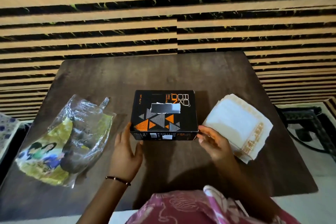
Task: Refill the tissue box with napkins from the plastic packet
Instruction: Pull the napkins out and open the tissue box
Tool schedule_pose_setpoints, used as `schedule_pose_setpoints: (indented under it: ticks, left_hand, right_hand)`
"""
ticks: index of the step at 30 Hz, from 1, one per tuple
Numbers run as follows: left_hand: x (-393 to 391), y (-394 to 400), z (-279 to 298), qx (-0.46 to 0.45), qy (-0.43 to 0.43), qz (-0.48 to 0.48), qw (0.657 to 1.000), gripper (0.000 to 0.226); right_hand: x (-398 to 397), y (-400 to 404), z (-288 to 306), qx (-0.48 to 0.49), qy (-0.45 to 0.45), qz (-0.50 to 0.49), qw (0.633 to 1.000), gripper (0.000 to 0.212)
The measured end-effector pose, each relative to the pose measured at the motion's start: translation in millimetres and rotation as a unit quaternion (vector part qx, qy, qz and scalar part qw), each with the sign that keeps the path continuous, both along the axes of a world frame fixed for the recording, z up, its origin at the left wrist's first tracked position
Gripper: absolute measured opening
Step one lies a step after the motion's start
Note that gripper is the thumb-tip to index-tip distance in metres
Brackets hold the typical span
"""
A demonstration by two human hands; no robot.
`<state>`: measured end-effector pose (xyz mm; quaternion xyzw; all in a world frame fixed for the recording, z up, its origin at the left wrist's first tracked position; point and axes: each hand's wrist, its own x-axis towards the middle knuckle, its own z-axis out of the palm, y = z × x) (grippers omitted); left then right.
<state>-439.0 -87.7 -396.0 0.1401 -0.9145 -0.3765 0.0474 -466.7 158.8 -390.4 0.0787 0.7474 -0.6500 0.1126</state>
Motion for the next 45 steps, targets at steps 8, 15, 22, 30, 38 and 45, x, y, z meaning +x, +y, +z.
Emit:
schedule_pose_setpoints:
  ticks: [8,15,22,30,38,45]
  left_hand:
    - [-69.1,28.7,15.2,-0.241,0.071,-0.169,0.953,0.072]
    - [-101.6,51.2,8.7,-0.316,-0.037,-0.204,0.926,0.09]
    - [-63.4,38.2,7.8,-0.306,-0.056,-0.194,0.93,0.093]
    - [-70.4,45.1,6.7,-0.299,-0.046,-0.165,0.939,0.079]
    - [-69.6,41.3,5.8,-0.293,-0.048,-0.161,0.941,0.08]
    - [-73.5,34.3,7.5,-0.293,-0.051,-0.168,0.94,0.081]
  right_hand:
    - [-49.4,6.2,11.6,-0.01,-0.045,-0.021,0.999,0.029]
    - [-61.4,-13.7,15.5,0.033,-0.053,-0.008,0.998,0.025]
    - [-49.8,-9.2,10.3,0.023,-0.11,0.036,0.993,0.02]
    - [-61.3,-18.0,17.6,0.007,-0.167,0.041,0.985,0.015]
    - [-72.8,-16.2,23.1,-0.007,-0.204,0.058,0.977,0.022]
    - [-81.8,-17.2,22.8,-0.023,-0.23,0.075,0.97,0.01]
